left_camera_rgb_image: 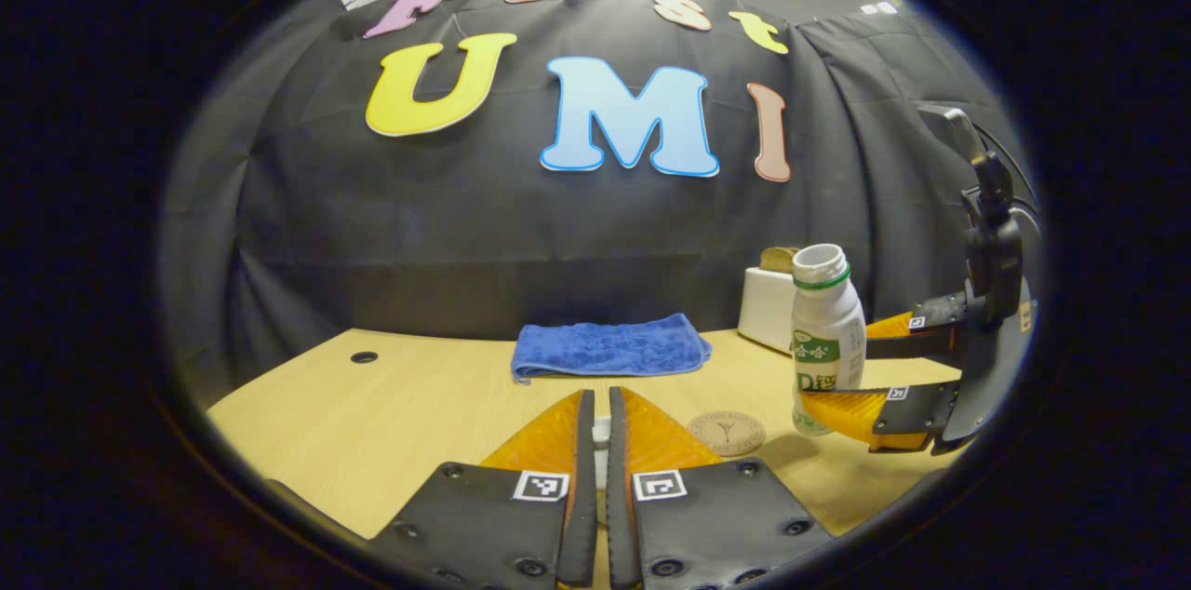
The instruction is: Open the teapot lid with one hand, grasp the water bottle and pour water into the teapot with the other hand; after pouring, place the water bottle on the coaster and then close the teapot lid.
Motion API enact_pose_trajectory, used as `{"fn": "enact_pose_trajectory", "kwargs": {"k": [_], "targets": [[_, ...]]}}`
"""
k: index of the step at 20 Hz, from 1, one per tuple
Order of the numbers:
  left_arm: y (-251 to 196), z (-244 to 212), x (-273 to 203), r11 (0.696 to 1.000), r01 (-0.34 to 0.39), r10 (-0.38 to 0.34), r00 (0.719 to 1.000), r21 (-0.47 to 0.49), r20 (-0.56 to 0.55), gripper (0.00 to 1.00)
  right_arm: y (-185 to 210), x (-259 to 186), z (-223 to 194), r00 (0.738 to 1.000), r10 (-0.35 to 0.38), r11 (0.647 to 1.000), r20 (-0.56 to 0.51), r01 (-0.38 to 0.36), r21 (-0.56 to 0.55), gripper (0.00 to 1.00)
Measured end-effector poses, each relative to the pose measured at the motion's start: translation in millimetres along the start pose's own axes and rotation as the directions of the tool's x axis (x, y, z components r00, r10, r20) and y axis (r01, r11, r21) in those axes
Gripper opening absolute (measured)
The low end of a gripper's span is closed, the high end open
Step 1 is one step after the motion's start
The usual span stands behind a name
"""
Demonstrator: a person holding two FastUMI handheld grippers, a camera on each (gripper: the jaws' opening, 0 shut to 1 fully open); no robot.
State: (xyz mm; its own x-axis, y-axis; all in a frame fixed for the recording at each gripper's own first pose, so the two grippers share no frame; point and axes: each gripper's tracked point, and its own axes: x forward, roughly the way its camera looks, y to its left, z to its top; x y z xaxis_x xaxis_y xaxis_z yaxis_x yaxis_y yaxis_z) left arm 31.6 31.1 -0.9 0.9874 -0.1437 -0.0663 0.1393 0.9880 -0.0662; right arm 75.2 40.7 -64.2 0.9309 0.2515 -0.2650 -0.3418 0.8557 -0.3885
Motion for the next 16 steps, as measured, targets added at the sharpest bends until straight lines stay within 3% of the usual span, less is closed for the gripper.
{"fn": "enact_pose_trajectory", "kwargs": {"k": [5, 6, 14, 15, 16], "targets": [[-15, -9, 11, 1.0, 0.008, -0.008, 1.0, -0.014, -0.012, 0.15, -15, -9, -11, 1.0, 0.005, 0.997, -0.007, -0.004, 0.08, 0.73], [-16, -12, 14, 1.0, 0.008, -0.008, 1.0, -0.014, -0.016, 0.11, -18, -10, -12, 1.0, 0.001, 0.996, -0.006, -0.001, 0.085, 0.73], [-27, -30, 26, 1.0, 0.009, -0.01, 0.999, -0.028, -0.052, 0.15, -29, -19, -15, 1.0, -0.014, 0.997, 0.003, 0.014, 0.072, 0.74], [-28, -31, 25, 1.0, 0.01, -0.011, 0.998, -0.025, -0.055, 0.08, -30, -19, -15, 1.0, -0.015, 0.997, 0.003, 0.015, 0.071, 0.74], [-28, -31, 25, 1.0, 0.012, -0.013, 0.998, -0.025, -0.055, 0.14, -31, -19, -16, 1.0, -0.016, 0.997, 0.002, 0.016, 0.07, 0.74]]}}
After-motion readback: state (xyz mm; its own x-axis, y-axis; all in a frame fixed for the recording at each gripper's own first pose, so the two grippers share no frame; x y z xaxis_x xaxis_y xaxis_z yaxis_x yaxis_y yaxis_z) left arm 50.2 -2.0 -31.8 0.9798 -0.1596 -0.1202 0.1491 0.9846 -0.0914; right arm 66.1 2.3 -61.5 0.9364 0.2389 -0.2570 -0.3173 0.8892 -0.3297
